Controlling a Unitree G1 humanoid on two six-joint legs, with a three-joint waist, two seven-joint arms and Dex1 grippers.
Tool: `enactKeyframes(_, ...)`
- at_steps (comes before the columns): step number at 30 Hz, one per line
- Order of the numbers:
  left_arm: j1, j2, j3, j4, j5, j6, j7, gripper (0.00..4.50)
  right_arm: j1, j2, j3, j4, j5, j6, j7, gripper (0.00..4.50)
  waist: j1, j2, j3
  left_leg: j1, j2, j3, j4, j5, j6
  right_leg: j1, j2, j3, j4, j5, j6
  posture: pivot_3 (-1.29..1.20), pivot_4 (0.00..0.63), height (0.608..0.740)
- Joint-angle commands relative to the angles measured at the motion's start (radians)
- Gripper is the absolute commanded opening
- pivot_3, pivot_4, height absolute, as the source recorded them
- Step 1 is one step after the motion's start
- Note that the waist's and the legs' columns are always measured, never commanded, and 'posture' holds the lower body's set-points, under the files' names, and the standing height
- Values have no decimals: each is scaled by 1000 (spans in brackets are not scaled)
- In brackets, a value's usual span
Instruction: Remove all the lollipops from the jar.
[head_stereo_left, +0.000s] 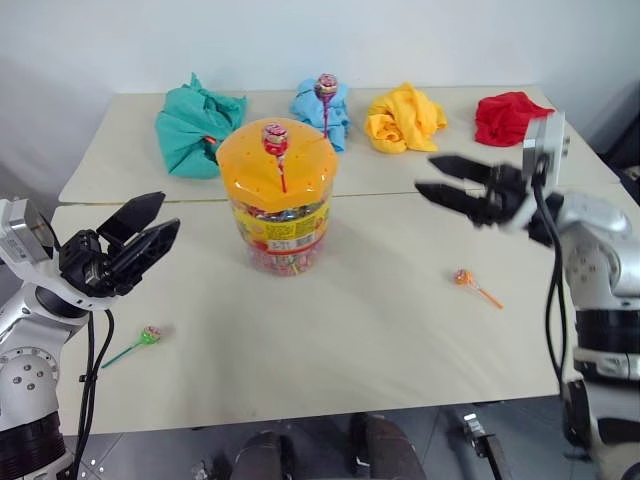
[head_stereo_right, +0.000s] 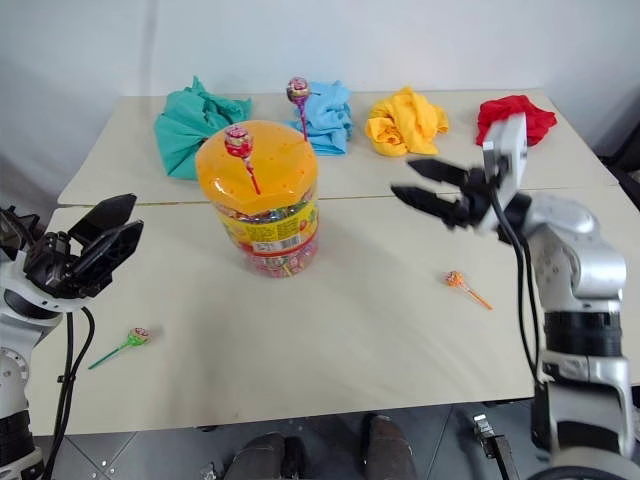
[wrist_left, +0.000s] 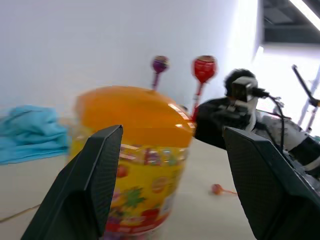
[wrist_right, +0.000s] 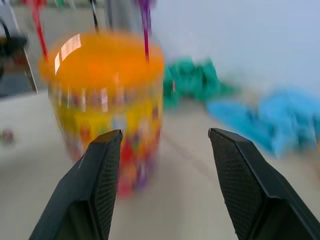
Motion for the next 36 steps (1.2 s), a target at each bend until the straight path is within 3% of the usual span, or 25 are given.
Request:
enactKeyframes(1,0,-12,-7,-16,-3,-12,-5,3389,-148,125,40,94,-45,1,-120,2887,-3,0,0,0,-1,1,0,0,0,-1,0,0,2,0,0,0,150,740)
enactKeyframes(7,-31,-53,26,-36,-76,-13,49,3389,-271,261,120,230,-160,-75,-180,2887,-6,-1,0,-4,-2,2,0,0,0,-5,-1,-1,4,0,0,0,150,740)
enactKeyframes(10,-25,-46,22,-41,-72,-5,39,3389,-292,291,123,241,-156,-85,-136,2887,-11,-1,0,-4,-2,3,0,0,0,-5,0,-1,3,0,0,0,150,740)
enactKeyframes(13,-25,-46,19,-41,-73,-4,38,3389,-311,315,123,258,-161,-98,-129,2277,-13,-1,0,-3,-1,3,0,0,0,-6,0,-1,4,0,0,0,150,740)
enactKeyframes(19,-33,-54,13,-35,-72,-10,30,3389,-321,343,118,263,-157,-111,-92,205,-14,-1,0,-3,-1,3,0,0,0,-6,0,-1,4,0,0,0,150,740)
enactKeyframes(25,-37,-54,8,-34,-74,-9,18,3389,-332,338,20,272,-92,-138,-83,67,-16,-1,0,-3,-1,3,0,0,0,-6,0,-1,4,0,0,0,150,740)
enactKeyframes(30,-21,-6,-35,-55,-39,7,-60,3389,-307,175,-84,284,-73,-120,-62,67,-3,-1,0,-4,-2,3,0,0,0,-6,0,-1,4,0,0,0,150,740)
enactKeyframes(36,33,94,-136,-98,88,-28,-210,3389,-73,-241,72,247,-289,-18,71,67,0,-1,0,-4,-2,10,-1,-2,1,-5,0,-1,0,0,0,0,150,740)
